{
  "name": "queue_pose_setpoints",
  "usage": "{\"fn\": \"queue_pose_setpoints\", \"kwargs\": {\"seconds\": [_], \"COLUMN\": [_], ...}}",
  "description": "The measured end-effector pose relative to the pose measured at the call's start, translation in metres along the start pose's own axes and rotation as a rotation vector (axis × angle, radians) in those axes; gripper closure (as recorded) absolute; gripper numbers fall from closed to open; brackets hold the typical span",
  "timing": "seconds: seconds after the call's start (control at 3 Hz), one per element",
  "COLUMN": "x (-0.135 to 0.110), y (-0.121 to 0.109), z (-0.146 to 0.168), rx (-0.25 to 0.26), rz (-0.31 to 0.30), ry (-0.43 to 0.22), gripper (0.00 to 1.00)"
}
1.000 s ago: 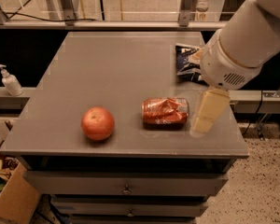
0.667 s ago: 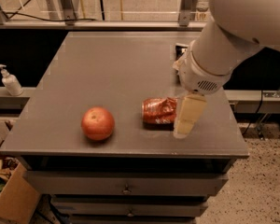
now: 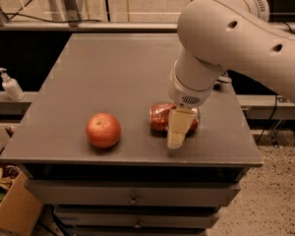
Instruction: Place coke can upright
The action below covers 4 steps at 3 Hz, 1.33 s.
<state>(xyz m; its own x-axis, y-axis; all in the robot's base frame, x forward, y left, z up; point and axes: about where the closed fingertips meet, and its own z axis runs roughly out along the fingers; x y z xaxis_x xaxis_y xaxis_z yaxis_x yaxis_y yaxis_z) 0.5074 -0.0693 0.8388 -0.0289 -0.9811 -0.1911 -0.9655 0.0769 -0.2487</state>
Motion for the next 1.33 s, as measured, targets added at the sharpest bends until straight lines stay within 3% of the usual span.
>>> {"fn": "queue_pose_setpoints", "kwargs": {"seconds": [0.67, 1.33], "x": [-0.004, -0.013], "y": [0.004, -0.002], "z": [0.035, 0.032], "rx": [-0.041, -0.050], "rz": [0.038, 0.071], "ry": [0.079, 0.134], "gripper": [0.00, 0.42]}}
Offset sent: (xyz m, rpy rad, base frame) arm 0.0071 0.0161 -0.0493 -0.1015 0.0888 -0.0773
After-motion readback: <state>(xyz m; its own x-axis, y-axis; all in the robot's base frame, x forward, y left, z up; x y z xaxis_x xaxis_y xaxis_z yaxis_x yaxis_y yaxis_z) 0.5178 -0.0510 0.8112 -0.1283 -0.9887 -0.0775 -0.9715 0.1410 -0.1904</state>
